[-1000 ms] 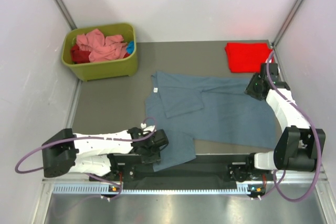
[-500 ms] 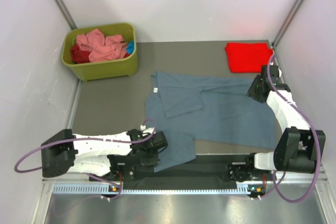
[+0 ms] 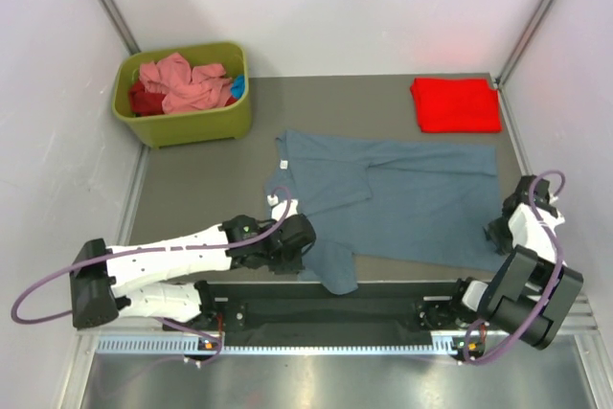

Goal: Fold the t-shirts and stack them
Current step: Fold the tshirt

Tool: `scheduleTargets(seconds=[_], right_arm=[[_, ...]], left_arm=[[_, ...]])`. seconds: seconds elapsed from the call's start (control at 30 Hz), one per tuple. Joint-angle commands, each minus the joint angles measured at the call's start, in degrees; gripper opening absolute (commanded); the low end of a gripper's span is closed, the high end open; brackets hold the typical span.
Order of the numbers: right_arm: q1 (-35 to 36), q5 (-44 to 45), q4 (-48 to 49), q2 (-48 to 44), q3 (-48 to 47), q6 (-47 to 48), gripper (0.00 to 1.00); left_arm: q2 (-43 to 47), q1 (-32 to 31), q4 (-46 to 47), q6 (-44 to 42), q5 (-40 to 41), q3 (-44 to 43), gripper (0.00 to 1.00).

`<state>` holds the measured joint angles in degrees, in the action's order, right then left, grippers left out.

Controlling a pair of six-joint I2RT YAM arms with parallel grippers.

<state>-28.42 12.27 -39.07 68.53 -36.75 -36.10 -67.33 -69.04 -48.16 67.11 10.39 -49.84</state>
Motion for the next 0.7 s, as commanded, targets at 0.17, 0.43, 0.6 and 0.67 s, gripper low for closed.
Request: scheduleTargets(seconds=[0.17,0.43,0.6,0.67], right_arm=[[-4.53,4.42,-1.36,-1.21,0.28,-3.98,0.46],[-5.76,9.87,-4.34,-3.93,-0.33,-5.65,0.47],[-5.85,5.59,-3.13,-2.44,-1.13,-5.57,0.48],[-5.76,4.08,-2.51,-2.61,-1.04,-5.13,0.47]], left_arm=[[1.41,2.59,-4.30,-4.62,3.93,-2.01,0.00],[2.64,9.87,-5.01,-9.01,2.36,-4.12,0.00],[2.91,18.30,0.32,-15.58,-1.59,-5.52,0.00],[0.73,21.12,2.89,-17.79,-3.00,-7.88,0.00]])
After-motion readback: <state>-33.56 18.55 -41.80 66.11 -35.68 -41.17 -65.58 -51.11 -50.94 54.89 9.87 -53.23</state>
